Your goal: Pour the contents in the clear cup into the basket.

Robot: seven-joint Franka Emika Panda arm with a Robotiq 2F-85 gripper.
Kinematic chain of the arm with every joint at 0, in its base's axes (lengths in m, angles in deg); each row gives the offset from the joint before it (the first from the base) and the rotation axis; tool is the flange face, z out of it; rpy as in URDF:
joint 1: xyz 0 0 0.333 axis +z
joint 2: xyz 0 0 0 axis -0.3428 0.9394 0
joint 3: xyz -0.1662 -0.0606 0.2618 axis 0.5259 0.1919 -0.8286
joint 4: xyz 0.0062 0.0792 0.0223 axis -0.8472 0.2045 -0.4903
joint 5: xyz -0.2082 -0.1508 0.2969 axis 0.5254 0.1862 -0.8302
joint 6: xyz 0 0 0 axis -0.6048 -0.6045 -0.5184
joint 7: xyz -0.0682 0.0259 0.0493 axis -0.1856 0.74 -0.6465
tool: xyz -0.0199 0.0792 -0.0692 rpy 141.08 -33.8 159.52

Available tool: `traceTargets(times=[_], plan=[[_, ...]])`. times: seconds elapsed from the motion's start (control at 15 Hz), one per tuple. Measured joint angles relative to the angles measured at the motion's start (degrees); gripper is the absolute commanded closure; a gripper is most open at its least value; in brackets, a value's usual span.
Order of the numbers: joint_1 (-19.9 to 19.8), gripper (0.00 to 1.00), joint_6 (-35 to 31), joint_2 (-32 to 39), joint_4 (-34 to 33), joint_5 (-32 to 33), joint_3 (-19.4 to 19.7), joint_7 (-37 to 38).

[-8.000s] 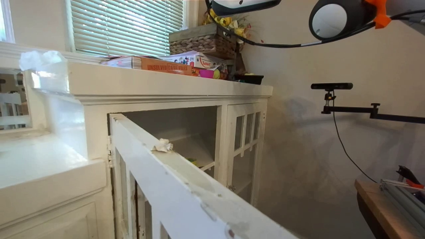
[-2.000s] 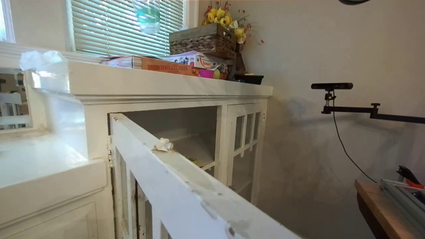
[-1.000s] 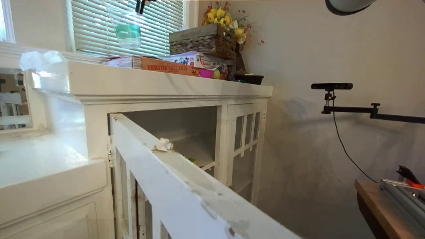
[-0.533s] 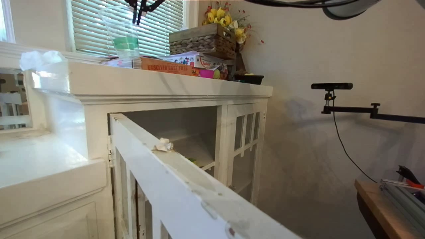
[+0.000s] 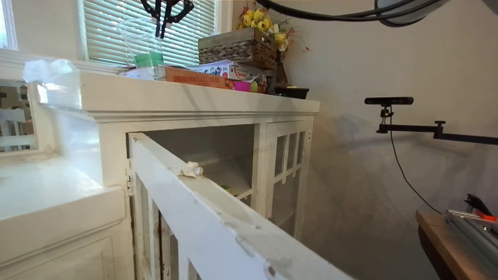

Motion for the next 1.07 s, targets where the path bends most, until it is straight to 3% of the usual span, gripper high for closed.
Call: traceTargets(times=[1.07], plan=[[0.06,0.94,0.00,0.48,-0.04,0.02,0.51,-2.30]])
